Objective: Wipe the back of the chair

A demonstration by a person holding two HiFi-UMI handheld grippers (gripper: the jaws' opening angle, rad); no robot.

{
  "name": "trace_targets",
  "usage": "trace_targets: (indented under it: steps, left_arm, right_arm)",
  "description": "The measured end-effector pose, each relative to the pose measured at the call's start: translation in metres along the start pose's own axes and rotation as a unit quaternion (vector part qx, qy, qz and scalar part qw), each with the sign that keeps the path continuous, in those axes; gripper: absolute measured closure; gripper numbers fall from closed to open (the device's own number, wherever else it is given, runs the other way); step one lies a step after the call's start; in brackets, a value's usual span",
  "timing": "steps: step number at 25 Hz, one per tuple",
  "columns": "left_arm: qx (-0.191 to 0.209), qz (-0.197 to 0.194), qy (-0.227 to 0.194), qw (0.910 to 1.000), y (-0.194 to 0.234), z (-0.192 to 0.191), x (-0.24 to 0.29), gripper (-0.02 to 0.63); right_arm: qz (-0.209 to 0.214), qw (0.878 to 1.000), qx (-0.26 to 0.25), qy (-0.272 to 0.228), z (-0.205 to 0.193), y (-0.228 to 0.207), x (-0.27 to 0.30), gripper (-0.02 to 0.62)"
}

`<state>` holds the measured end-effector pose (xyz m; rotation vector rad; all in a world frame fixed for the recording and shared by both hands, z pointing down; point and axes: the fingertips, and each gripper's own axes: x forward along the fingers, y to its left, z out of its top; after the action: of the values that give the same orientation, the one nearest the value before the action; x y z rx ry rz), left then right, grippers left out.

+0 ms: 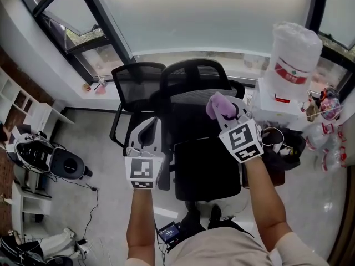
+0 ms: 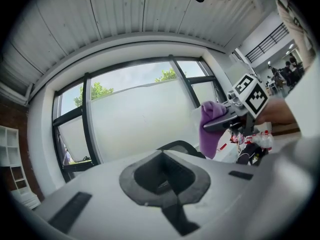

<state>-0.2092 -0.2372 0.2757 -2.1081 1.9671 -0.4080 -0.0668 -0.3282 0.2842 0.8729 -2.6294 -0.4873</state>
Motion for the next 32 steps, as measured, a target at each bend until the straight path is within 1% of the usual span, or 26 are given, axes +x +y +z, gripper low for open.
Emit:
trace_targets:
  steps: [7,11,15,18,21,23,27,29,32]
  left_arm:
    - [-0.018,-0.014,0.004,0.9997,0.018,-0.052,0.041,0.6]
    - [-0.031,-0.017,0.003,0.9994,0.032,-0.085,0.064,0.6]
    - [-0.045,-0.019,-0.004,0.9988,0.042,-0.11,0.091,0.6]
    - [-0.057,-0.028,0.012,0.9979,0.045,-0.125,0.109,0.6]
    - [-0.057,-0.032,0.009,0.9978,0.048,-0.139,0.129,0.6]
    - [-0.062,-0.037,0.02,0.9972,0.05,-0.147,0.139,0.6]
    - [-0.034,-0.035,0.019,0.9986,0.049,-0.165,0.153,0.6]
    - [-0.036,-0.039,0.022,0.9984,0.045,-0.175,0.159,0.6]
    - [-0.039,-0.042,0.029,0.9979,0.042,-0.19,0.167,0.6]
  right_arm:
    - [-0.036,0.999,0.001,0.011,-0.018,-0.002,0.074,0.572]
    - [-0.044,0.999,-0.005,0.014,-0.026,0.001,0.12,0.572]
    - [-0.042,0.999,-0.016,0.028,-0.04,0.007,0.165,0.572]
    - [-0.039,0.998,-0.026,0.034,-0.05,0.013,0.197,0.572]
    - [-0.039,0.998,-0.034,0.032,-0.057,0.015,0.228,0.571]
    - [-0.035,0.998,-0.036,0.029,-0.058,0.019,0.248,0.571]
    - [-0.012,0.999,-0.048,0.022,-0.061,0.04,0.284,0.571]
    - [-0.002,0.998,-0.055,0.018,-0.062,0.052,0.296,0.571]
    - [0.0,0.998,-0.06,0.005,-0.061,0.06,0.305,0.571]
